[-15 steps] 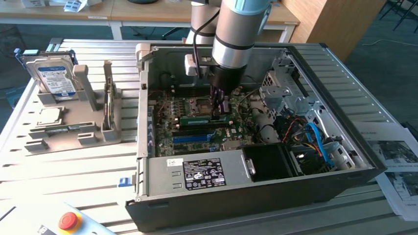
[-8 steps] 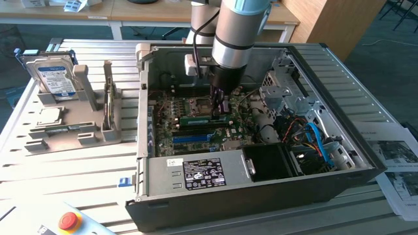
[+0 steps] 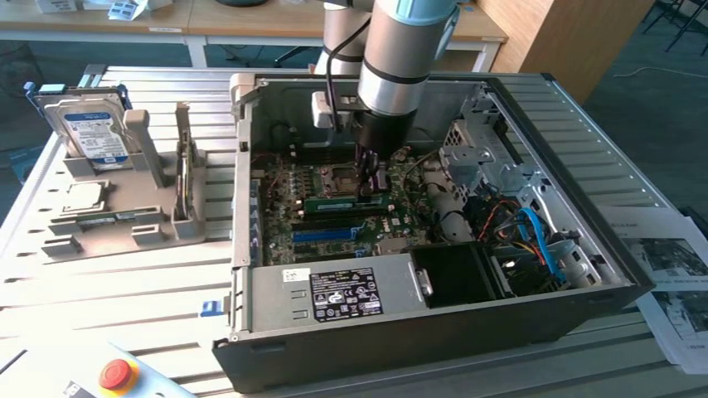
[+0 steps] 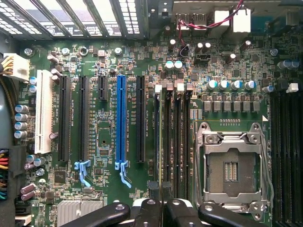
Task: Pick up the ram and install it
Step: 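Insert the ram into the slot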
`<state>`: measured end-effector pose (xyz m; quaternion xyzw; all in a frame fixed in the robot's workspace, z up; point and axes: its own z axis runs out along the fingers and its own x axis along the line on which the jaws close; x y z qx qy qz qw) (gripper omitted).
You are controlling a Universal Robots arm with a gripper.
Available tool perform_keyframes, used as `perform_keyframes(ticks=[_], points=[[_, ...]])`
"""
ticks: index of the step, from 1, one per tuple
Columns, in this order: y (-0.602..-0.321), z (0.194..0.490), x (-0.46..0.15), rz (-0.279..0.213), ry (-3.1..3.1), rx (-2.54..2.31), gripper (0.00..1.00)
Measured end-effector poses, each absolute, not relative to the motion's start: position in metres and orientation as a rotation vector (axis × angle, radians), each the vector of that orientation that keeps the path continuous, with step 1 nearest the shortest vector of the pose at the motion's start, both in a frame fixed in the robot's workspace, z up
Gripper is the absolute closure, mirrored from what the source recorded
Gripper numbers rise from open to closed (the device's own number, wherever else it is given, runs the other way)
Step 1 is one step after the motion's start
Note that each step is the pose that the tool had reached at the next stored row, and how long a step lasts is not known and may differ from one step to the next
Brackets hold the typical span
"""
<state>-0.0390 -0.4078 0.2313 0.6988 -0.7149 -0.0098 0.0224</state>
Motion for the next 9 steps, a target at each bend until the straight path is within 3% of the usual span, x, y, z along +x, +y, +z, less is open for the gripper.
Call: perform_keyframes(ticks=[9], points=[[-0.4078,0.23,-0.0388,-0.03,-2.214,2.165,0.88]])
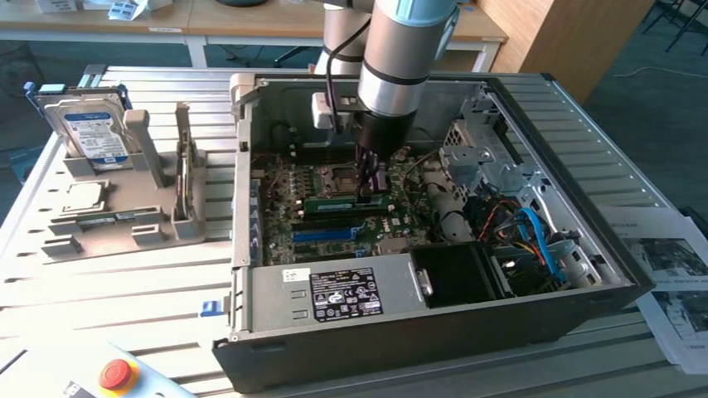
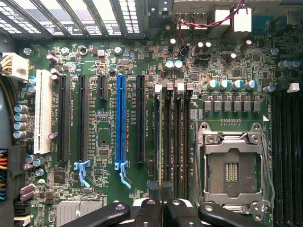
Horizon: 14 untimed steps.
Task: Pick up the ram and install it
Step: 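Insert the ram into the slot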
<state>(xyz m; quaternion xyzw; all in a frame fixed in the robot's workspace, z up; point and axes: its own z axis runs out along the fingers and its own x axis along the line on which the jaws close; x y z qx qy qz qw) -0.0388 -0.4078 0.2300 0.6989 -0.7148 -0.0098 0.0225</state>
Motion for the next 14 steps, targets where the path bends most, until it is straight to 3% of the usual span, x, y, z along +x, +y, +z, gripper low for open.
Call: perform_keyframes(ticks=[14], points=[[-0.4078,0.2319,-0.0382,-0.032,-2.214,2.164,0.88]])
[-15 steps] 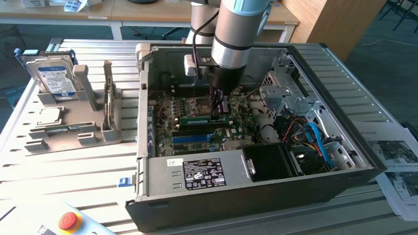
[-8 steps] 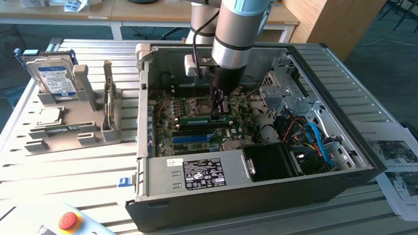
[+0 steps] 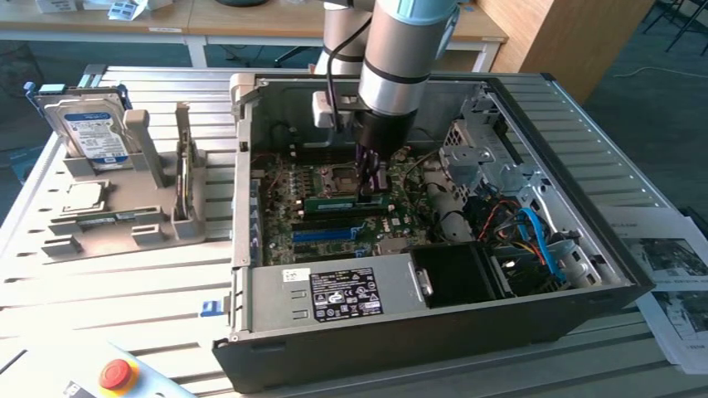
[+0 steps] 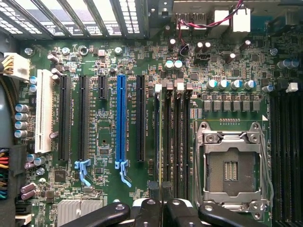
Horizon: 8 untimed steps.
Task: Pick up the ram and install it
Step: 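Insert the ram into the slot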
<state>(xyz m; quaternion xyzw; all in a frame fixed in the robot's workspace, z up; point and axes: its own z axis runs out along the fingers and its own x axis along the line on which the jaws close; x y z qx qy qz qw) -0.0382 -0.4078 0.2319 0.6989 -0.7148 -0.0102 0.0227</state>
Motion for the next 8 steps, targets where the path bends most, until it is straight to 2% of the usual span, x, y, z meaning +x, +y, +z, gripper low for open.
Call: perform_keyframes(ticks=[8], points=[[-0.4078,0.232,-0.0381,-0.031,-2.21,2.168,0.88]])
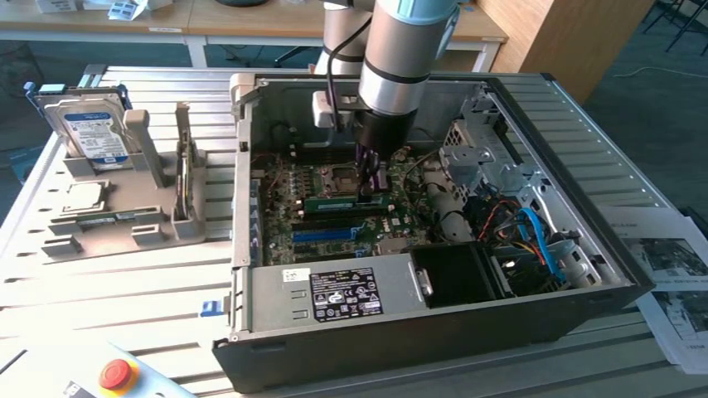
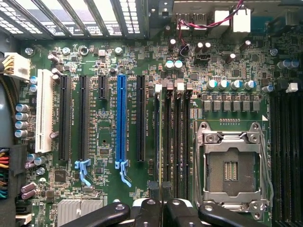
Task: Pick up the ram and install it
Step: 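Insert the ram into the slot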
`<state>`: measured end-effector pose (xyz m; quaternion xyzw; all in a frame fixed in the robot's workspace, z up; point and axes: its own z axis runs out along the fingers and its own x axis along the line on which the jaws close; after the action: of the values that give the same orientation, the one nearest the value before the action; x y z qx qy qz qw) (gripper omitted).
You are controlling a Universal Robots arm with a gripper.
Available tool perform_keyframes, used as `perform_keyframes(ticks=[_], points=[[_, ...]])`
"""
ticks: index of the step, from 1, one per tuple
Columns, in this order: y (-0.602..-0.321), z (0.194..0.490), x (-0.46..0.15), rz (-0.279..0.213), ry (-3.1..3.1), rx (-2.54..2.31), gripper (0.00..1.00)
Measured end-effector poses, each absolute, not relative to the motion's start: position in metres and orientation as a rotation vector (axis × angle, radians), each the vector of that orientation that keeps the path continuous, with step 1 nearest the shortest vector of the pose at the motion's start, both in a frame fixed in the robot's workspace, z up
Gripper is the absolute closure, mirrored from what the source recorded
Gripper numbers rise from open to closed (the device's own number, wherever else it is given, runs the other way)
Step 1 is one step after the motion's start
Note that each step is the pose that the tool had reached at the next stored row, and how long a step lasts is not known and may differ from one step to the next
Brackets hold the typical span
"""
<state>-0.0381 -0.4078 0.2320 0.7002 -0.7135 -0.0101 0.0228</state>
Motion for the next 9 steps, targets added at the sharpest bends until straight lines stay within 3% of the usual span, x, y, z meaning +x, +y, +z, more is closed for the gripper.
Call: perform_keyframes(ticks=[9], points=[[-0.4077,0.2319,-0.0379,-0.03,-2.201,2.178,0.88]])
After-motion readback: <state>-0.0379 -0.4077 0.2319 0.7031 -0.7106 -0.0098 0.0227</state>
